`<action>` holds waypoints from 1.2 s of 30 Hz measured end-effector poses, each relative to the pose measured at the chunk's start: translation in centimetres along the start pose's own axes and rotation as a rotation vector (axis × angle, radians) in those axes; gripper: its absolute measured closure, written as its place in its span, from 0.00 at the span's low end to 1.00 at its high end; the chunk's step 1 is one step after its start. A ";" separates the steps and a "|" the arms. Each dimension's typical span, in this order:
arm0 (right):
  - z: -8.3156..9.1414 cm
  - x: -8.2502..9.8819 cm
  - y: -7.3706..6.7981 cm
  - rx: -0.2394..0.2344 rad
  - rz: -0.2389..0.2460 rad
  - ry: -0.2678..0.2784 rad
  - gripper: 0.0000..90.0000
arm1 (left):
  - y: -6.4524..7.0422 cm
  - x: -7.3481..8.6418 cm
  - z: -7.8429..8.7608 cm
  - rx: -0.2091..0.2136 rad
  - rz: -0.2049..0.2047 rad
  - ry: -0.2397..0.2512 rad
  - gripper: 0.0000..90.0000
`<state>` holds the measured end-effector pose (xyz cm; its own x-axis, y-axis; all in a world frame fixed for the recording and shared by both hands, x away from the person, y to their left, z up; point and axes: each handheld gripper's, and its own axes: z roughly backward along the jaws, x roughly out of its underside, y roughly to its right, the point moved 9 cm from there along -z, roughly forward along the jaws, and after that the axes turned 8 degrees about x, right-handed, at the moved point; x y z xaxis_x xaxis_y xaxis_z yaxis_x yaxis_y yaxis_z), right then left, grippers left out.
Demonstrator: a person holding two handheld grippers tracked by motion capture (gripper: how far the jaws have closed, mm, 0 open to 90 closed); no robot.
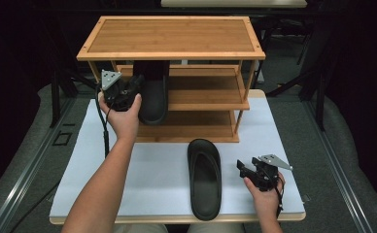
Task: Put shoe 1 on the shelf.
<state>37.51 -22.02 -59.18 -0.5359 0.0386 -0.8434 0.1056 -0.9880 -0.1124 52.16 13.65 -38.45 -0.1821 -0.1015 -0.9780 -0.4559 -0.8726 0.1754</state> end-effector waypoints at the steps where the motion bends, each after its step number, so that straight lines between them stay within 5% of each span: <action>1: 0.0 0.0 0.0 -0.002 -0.003 0.002 0.39 | 0.0 0.1 -0.1 -0.001 0.004 0.001 0.80; 22: -0.1 -0.1 -0.1 -0.010 -0.008 0.004 0.40 | -1.0 2.2 -1.6 -0.043 0.034 -0.114 0.79; 36: -0.1 -0.2 -0.3 -0.009 -0.008 0.014 0.39 | -1.1 2.1 -1.1 0.013 0.075 -0.108 0.65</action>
<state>37.65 -21.75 -59.05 -0.5252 0.0490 -0.8496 0.1085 -0.9863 -0.1240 53.25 13.91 -40.83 -0.3088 -0.1131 -0.9444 -0.4484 -0.8583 0.2494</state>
